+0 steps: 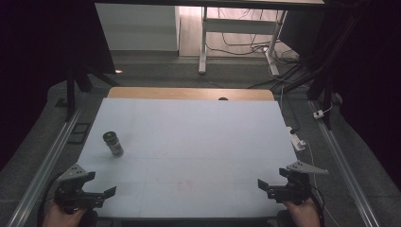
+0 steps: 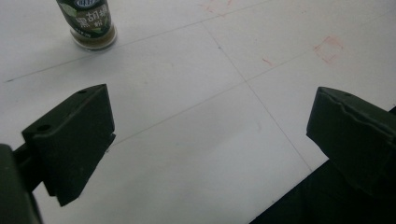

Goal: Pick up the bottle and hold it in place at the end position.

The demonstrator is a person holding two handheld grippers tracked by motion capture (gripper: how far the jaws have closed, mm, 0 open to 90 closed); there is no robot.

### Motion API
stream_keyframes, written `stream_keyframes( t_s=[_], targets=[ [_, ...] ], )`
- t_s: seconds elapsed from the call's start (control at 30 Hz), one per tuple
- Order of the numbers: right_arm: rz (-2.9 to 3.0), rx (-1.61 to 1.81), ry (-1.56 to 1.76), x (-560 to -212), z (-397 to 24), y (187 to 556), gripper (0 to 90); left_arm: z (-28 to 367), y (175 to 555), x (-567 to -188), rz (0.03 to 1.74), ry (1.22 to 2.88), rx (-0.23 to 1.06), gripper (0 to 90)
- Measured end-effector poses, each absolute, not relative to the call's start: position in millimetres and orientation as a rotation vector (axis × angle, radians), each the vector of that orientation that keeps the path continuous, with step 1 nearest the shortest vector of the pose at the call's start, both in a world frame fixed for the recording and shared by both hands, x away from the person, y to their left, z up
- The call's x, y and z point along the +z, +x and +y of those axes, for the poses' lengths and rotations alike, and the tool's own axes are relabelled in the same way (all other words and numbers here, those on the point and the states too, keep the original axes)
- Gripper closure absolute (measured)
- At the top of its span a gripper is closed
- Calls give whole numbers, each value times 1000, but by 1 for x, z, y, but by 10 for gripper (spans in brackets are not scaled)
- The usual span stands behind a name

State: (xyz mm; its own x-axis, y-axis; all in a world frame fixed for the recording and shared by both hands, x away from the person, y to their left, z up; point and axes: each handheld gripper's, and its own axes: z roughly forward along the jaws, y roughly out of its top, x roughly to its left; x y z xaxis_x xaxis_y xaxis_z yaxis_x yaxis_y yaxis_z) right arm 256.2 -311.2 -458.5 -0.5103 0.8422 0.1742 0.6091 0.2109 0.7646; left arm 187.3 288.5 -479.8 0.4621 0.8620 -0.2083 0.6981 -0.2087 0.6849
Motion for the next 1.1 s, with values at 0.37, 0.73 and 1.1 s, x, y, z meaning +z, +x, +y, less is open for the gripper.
stream_keyframes(
  t_s=[0.37,0.73,1.1],
  targets=[
    [2263,1163,1371,-460,-309,260,0,287,188,-480,1296,1986,275,17],
    [2287,1154,1355,-461,-307,260,0,288,188,-480,1308,1978,276,10],
    [2305,1141,1351,-461,-306,261,0,286,188,-479,1330,1989,330,0]
  ],
)
